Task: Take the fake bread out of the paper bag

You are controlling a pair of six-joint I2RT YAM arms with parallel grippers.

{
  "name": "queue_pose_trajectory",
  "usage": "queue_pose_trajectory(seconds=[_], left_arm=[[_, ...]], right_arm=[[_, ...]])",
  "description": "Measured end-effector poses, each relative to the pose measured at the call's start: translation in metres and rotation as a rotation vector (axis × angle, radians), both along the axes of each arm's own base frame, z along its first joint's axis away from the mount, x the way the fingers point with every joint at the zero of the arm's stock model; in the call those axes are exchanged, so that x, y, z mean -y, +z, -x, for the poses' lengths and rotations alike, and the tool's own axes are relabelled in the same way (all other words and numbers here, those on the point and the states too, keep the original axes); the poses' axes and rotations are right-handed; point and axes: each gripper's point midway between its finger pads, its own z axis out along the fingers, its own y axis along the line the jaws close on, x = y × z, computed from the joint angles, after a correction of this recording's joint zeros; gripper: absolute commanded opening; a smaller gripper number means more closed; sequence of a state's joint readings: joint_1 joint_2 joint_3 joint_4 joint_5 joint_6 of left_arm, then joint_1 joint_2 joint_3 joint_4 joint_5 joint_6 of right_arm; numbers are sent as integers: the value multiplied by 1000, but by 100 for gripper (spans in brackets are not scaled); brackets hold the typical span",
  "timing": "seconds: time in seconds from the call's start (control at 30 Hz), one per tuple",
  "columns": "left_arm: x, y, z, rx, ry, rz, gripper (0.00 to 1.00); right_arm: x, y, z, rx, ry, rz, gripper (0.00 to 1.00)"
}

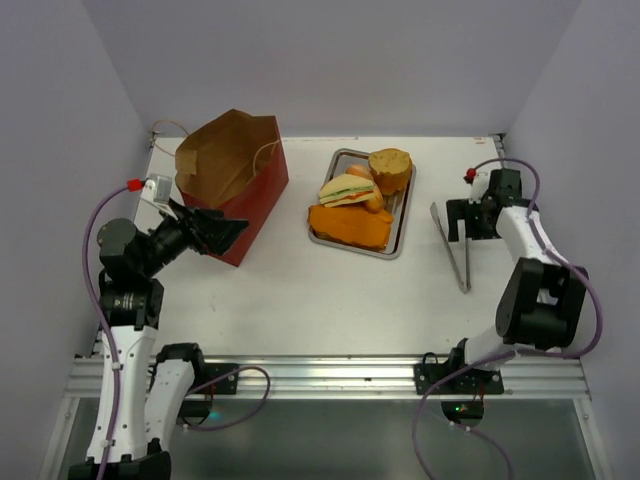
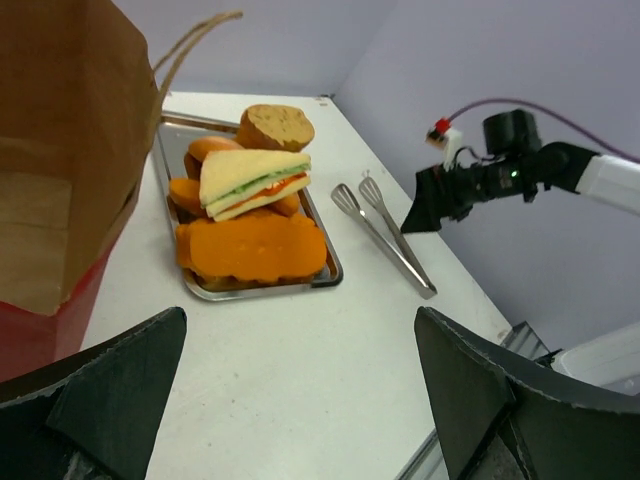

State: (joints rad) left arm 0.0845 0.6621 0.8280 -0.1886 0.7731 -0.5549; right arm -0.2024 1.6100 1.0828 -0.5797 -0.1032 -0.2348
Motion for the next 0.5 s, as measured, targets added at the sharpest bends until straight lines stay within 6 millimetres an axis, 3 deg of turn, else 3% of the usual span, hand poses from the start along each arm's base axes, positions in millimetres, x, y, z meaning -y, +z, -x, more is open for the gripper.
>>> queue_pose_trajectory(seconds=[0.23,0.37,0.5], left_arm=[[11,-16,14,-25,-54,-18,100],[14,-16,22,-9,-67,-33,99],[14,-17,26,1,-72,-44,100]], right_arm=[[1,135,1,362,-26,64,99],[-12,194,27,545,-29,49,99],[-27,234,63,688,-24,29,99]])
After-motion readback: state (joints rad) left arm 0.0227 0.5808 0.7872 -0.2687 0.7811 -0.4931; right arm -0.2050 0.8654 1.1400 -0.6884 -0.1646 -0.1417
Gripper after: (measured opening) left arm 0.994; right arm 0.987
